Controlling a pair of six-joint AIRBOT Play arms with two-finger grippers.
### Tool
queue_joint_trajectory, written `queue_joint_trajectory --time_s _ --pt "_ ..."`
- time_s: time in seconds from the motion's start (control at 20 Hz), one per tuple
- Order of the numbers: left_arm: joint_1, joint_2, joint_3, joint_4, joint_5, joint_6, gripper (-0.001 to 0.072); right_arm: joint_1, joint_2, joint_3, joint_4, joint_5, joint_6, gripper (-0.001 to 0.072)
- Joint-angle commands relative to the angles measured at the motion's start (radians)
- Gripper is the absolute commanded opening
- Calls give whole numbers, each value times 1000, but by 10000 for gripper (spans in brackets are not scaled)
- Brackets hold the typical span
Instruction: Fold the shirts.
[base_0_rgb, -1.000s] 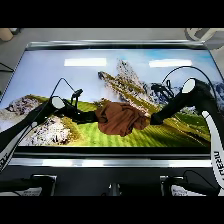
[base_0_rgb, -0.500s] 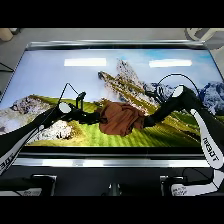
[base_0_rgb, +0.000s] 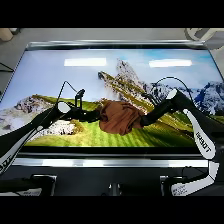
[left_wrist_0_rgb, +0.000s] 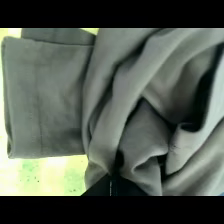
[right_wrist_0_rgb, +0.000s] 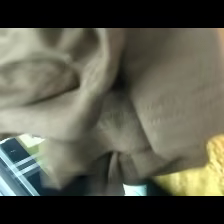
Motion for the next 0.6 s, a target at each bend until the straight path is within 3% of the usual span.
queue_joint_trajectory --time_s 0.0,0.1,0.35,0.55 --pt "0 16 0 0 2 8 26 63 0 2 22 10 0 26" --pt "2 63 2 13 26 9 25 76 32 2 22 36 -15 24" --pt "35 347 195 250 54 8 25 31 343 193 -106 20 -63 23" --pt "44 585 480 314 106 -3 24 28 668 479 -175 -187 -51 24"
